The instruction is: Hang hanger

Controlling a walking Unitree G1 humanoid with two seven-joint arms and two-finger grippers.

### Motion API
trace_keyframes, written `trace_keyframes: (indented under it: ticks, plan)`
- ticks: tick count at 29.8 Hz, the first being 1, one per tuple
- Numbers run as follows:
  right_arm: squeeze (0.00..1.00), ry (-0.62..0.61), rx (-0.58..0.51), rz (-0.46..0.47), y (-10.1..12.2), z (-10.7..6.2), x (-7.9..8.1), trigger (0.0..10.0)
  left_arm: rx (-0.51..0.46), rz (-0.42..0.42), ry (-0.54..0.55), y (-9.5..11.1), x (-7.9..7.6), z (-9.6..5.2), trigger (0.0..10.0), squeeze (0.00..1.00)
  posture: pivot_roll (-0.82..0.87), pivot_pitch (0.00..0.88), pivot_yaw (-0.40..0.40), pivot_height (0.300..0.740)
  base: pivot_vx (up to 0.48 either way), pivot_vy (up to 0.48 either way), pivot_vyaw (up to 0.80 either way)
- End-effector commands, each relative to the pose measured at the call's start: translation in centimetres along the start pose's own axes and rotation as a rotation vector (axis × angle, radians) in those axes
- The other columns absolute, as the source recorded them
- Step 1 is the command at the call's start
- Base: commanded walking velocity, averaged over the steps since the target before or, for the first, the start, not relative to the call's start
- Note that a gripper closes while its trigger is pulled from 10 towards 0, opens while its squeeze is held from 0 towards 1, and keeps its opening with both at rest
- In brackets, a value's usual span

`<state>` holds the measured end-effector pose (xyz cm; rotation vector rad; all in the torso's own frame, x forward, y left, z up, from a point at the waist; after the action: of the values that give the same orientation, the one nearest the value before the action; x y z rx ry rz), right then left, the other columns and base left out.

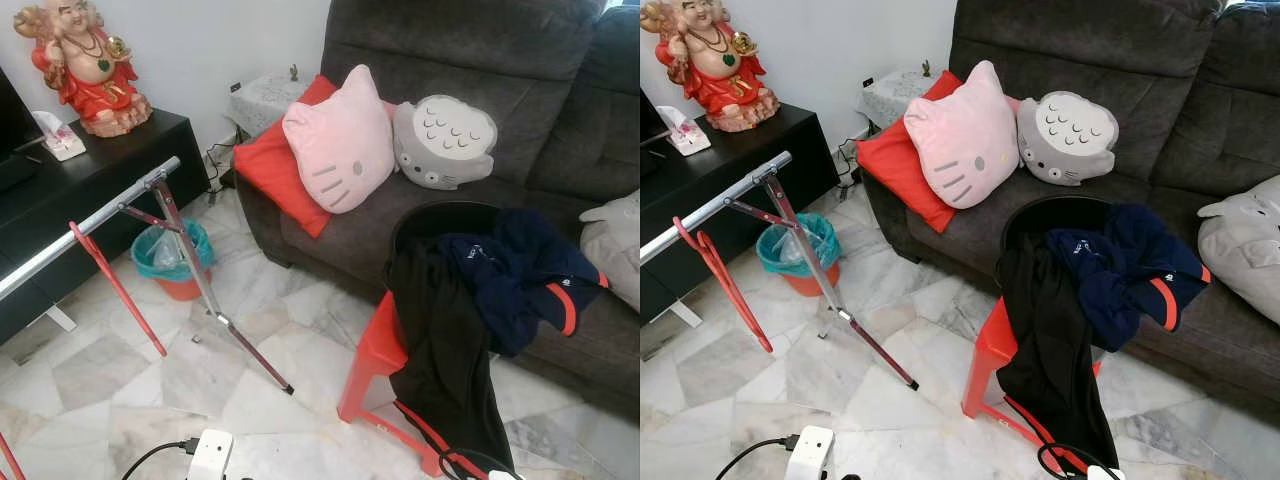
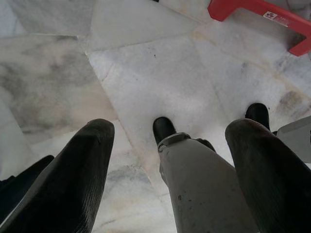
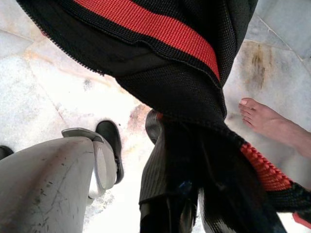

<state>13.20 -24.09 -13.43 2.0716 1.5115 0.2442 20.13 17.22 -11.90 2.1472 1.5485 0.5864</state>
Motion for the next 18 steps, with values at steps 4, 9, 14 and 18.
trace_keyframes:
  ticks: [4,9,14,18]
  plan:
    - [0.0,0.001,-0.012,0.012,0.05,-0.06,0.29,10.0,0.008,0.001,0.003,-0.27,0.18,-0.07,10.0,0.0,-0.07,0.012,0.058,0.74,-0.272,0.0,0.0]
    - [0.0,0.002,-0.017,0.012,0.1,-0.07,0.33,10.0,0.007,0.0,0.002,-0.25,0.17,-0.07,10.0,0.0,-0.07,0.012,0.057,0.74,-0.282,0.0,0.0]
    - [0.0,0.006,-0.021,0.012,0.15,-0.08,0.39,10.0,0.006,-0.002,0.004,-0.24,0.18,-0.07,10.0,0.0,-0.07,0.012,0.057,0.74,-0.291,0.0,0.0]
    - [0.0,0.007,-0.025,0.009,0.22,-0.08,0.42,10.0,0.006,-0.002,0.004,-0.26,0.19,-0.07,10.0,0.0,-0.07,0.012,0.057,0.74,-0.292,0.0,0.0]
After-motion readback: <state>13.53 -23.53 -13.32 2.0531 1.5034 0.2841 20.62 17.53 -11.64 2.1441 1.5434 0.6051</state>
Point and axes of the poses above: a point about 5 cm out from each wrist's last joint towards the gripper, its own z axis pointing out of the wrist towards the gripper, its own y axis along the axis of the wrist's last joint, x = y × z, the point moved 4 cm from there along z, pointing out of the wrist towards the gripper, and after that the axes turned 9 degrees about z, right-handed, at the moved point
